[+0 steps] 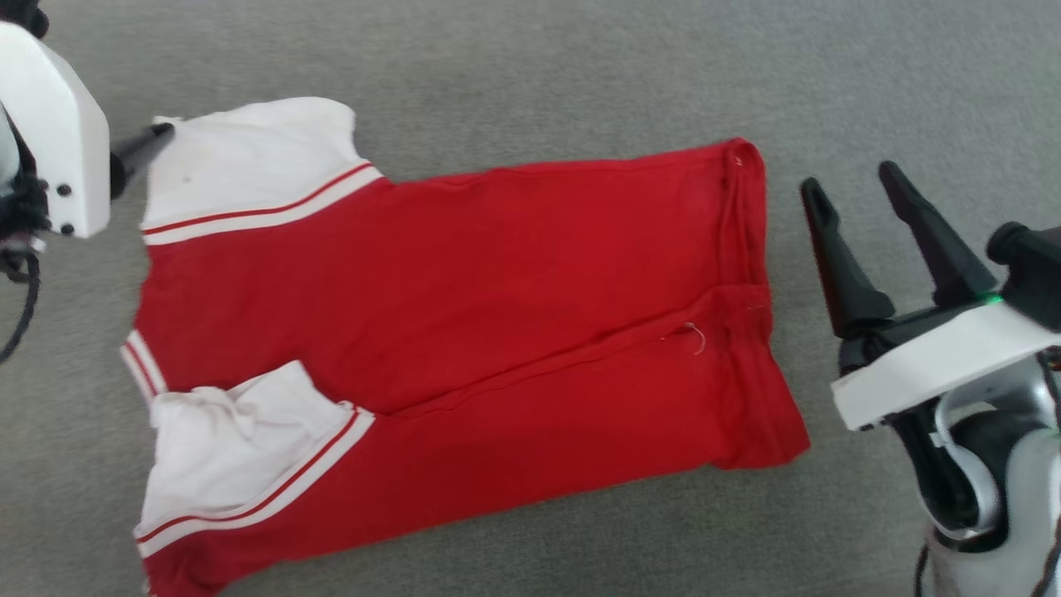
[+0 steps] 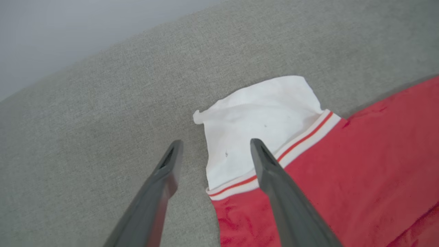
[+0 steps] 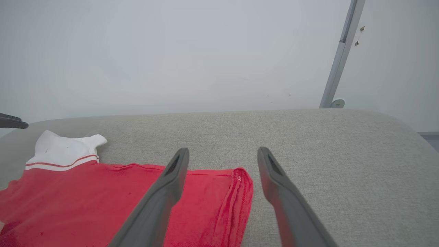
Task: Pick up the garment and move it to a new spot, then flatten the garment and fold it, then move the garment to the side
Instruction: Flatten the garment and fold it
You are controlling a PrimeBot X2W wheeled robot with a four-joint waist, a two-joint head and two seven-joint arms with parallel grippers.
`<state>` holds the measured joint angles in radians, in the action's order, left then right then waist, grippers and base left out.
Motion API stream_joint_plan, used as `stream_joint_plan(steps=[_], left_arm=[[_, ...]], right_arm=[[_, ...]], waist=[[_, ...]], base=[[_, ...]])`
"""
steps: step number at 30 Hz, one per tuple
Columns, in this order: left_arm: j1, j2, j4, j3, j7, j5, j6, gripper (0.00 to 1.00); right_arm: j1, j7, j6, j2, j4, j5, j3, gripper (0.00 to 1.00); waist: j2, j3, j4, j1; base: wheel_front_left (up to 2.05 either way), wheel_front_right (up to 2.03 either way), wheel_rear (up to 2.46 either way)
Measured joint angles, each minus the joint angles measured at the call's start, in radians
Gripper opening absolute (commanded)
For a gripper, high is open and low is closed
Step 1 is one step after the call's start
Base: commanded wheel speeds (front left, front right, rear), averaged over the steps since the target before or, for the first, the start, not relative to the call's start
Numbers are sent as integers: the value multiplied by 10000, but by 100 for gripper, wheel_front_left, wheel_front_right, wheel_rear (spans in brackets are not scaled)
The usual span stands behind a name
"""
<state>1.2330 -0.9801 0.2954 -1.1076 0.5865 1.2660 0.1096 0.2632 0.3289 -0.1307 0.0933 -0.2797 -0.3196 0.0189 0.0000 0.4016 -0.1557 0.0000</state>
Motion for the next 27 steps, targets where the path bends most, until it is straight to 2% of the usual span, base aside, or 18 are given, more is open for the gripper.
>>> stream_joint_plan(steps=[3, 6, 13, 21, 23, 27], left_arm=[[478, 380, 1001, -8, 184, -188, -230, 100], [727, 608, 1762, -73, 360, -307, -318, 100], [748, 978, 3264, -282, 1030, -184, -374, 100], [861, 1361, 4033, -196, 1135, -25, -399, 100], [947, 1469, 4203, -186, 1285, 27, -491, 0], [1126, 1638, 4556, -157, 1348, 157, -546, 0]], right_arm=[[157, -667, 0, -165, 341, 25, 303, 100], [205, -846, 0, -217, 591, 17, 485, 100], [368, -786, 0, -261, 855, -58, 786, 100], [944, -236, 0, -77, 1081, -159, 982, 100], [1269, 113, 0, 58, 1304, -174, 1068, 100], [2214, 941, 0, 142, 2052, -259, 1089, 100]], waist=[[0, 294, -383, 0], [0, 522, -631, 0], [0, 1007, -1000, 0], [1, 1276, -966, 0], [1, 1343, -932, -1], [1, 1456, -846, 0]], base=[[0, 0, 0], [0, 0, 0], [0, 0, 0], [0, 0, 0], [0, 0, 0], [0, 0, 0]])
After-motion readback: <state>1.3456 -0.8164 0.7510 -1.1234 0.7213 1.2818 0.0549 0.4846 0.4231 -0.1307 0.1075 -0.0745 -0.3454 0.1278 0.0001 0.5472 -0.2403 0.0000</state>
